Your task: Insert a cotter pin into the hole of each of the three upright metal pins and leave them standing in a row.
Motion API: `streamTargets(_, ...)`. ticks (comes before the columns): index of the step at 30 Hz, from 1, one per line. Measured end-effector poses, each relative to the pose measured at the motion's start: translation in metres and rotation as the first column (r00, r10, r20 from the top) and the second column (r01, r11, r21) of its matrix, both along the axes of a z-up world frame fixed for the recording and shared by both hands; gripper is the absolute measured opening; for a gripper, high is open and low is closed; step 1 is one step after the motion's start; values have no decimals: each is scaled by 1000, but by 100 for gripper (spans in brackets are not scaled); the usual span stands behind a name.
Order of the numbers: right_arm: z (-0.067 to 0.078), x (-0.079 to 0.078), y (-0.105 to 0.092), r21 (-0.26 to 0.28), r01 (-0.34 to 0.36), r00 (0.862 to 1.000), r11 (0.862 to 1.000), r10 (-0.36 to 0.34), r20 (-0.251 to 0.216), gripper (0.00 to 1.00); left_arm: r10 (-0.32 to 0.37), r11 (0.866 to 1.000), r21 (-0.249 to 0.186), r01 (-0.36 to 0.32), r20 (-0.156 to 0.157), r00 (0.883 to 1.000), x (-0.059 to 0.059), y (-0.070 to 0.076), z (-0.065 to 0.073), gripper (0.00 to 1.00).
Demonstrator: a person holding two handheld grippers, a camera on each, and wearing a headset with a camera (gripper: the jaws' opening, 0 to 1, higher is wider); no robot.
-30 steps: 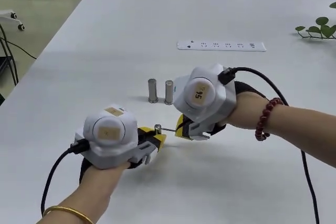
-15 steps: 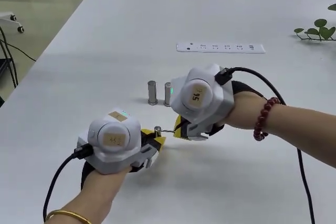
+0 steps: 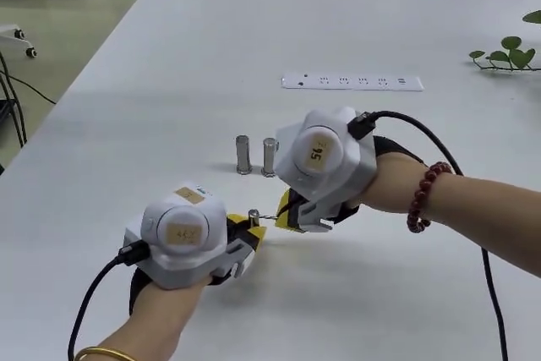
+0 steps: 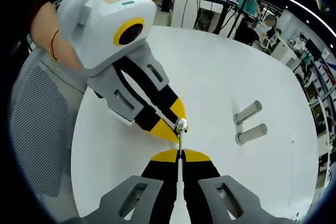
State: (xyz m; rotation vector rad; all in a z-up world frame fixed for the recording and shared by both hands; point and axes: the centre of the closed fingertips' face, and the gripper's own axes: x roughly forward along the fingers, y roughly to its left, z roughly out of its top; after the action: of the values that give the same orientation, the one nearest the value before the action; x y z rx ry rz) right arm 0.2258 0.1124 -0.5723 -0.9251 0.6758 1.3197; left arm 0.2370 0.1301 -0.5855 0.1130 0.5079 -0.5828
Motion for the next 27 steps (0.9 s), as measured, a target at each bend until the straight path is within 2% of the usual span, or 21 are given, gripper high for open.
streamTargets(3, 1, 0, 0, -14, -23, 999, 1000, 24, 23, 0, 1, 1000, 4, -1, 3, 1000, 0, -1, 0, 6)
streamTargets(17, 2, -1, 7, 11, -10, 1000, 1000, 10, 22, 0, 20, 999, 31, -21, 29, 999, 0, -2, -1, 6)
streamTargets(20, 2, -1, 8, 13, -11, 1000, 1000, 11, 24, 0, 30, 999, 19, -31, 23, 999, 0, -2, -1, 6)
streamTargets(27, 2, -1, 12, 33, -30, 999, 999, 29, 36, 0, 36, 999, 24, -37, 18, 999, -1, -3, -4, 6)
